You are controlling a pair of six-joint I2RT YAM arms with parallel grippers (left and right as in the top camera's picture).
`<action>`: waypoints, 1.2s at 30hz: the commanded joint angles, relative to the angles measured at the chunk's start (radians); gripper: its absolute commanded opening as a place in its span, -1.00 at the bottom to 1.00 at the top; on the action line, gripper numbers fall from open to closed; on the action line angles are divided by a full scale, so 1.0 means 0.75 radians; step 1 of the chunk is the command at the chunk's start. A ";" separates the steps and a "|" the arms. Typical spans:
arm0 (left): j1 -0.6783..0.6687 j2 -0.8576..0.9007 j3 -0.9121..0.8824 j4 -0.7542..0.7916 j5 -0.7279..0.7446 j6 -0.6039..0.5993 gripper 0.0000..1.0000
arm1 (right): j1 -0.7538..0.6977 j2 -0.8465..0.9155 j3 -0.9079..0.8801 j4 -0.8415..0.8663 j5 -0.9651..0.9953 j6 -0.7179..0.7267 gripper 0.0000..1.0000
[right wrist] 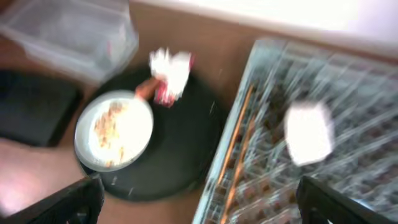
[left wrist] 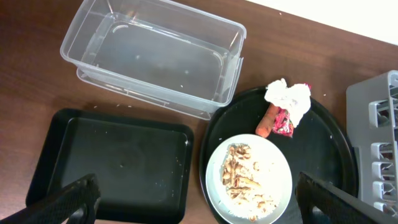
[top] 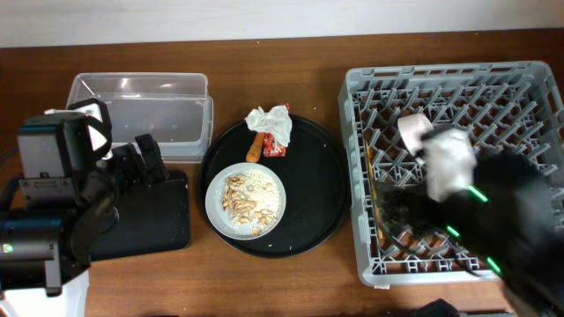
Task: Sort waste into correct bins and load items into the dishwasher rack
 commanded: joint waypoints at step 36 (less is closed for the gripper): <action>0.004 -0.001 0.013 -0.001 -0.019 -0.017 0.99 | -0.559 -1.232 -1.975 1.533 -0.310 -0.182 0.96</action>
